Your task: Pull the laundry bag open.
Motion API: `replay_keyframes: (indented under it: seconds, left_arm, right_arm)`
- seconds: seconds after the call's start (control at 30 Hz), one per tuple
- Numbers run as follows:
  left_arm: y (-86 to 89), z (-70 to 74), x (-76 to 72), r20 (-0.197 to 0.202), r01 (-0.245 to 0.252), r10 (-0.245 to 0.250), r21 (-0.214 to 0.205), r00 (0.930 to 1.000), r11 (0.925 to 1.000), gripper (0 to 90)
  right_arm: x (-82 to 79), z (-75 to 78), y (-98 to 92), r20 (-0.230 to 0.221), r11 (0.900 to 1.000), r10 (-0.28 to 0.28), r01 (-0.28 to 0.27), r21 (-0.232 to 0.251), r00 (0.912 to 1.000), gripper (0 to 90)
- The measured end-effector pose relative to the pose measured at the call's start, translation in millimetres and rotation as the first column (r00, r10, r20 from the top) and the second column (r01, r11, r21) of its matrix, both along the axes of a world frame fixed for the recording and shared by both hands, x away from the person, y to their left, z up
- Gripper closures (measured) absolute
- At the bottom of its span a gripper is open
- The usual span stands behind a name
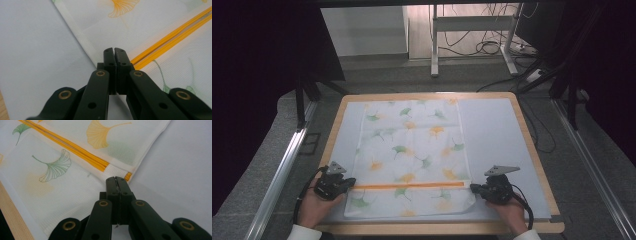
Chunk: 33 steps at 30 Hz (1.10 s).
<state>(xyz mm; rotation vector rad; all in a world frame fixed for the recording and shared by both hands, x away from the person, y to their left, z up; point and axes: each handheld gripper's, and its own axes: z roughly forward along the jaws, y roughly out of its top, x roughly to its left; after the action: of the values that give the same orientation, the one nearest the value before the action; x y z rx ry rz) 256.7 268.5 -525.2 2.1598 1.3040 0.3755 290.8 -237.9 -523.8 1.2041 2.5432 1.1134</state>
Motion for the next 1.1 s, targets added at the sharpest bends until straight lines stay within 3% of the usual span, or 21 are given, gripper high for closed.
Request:
replay_keyframes:
  seconds: [0.1, 0.27, 0.4, 0.5, 0.6, 0.67, 0.8, 0.9, 1.1]
  left_arm:
    - [2.0, 0.2, -1.0, 0.018, -0.006, 0.006, -0.015, 0.9998, 0.9999, 83.1]
    - [3.1, 5.5, -4.5, 0.104, 0.005, 0.002, -0.071, 0.9946, 0.9975, 64.8]
    - [1.1, 7.6, -4.9, 0.139, 0.004, 0.009, -0.088, 0.9903, 0.9961, 50.1]
    - [0.9, 10.0, -4.0, 0.178, 0.007, 0.008, -0.086, 0.9841, 0.9963, 45.0]
    - [4.5, 13.7, -2.4, 0.236, -0.014, 0.035, -0.093, 0.9711, 0.9956, 41.3]
    - [7.8, 14.0, -1.6, 0.247, -0.023, 0.051, -0.113, 0.9676, 0.9934, 37.9]
    - [11.3, 10.8, -0.2, 0.253, -0.046, 0.071, -0.103, 0.9648, 0.9936, 33.5]
    - [12.4, 8.2, 1.1, 0.242, -0.053, 0.07, -0.075, 0.9678, 0.9958, 32.0]
    - [11.6, 7.7, 0.7, 0.247, -0.055, 0.07, -0.067, 0.9666, 0.9962, 30.7]
  right_arm:
    - [-0.5, 0.3, 0.3, 0.005, 1.0, 0.004, -0.004, -0.004, 1.0, 89.5]
    - [-1.4, 1.8, 0.5, 0.01, 0.9999, 0.011, -0.011, -0.007, 0.9999, 88.6]
    - [-5.1, 8.4, 0.0, 0.059, 0.9998, 0.009, -0.01, 0.019, 0.9982, 87.4]
    - [-6.9, 13.6, -3.9, 0.099, 0.9995, 0.002, -0.005, 0.033, 0.9951, 83.6]
    - [-6.7, 16.8, -12.2, 0.127, 0.9991, -0.012, 0.007, 0.041, 0.9918, 74.5]
    - [-4.4, 16.8, -21.2, 0.15, 0.9981, -0.05, 0.043, 0.044, 0.9874, 62.4]
    - [0.6, 16.1, -39.5, 0.159, 0.9897, -0.135, 0.125, 0.07, 0.978, 50.9]
    - [3.0, 16.1, -52.4, 0.15, 0.9811, -0.186, 0.176, 0.082, 0.971, 48.7]
    - [6.2, 14.1, -65.0, 0.141, 0.9718, -0.231, 0.22, 0.083, 0.9627, 45.1]
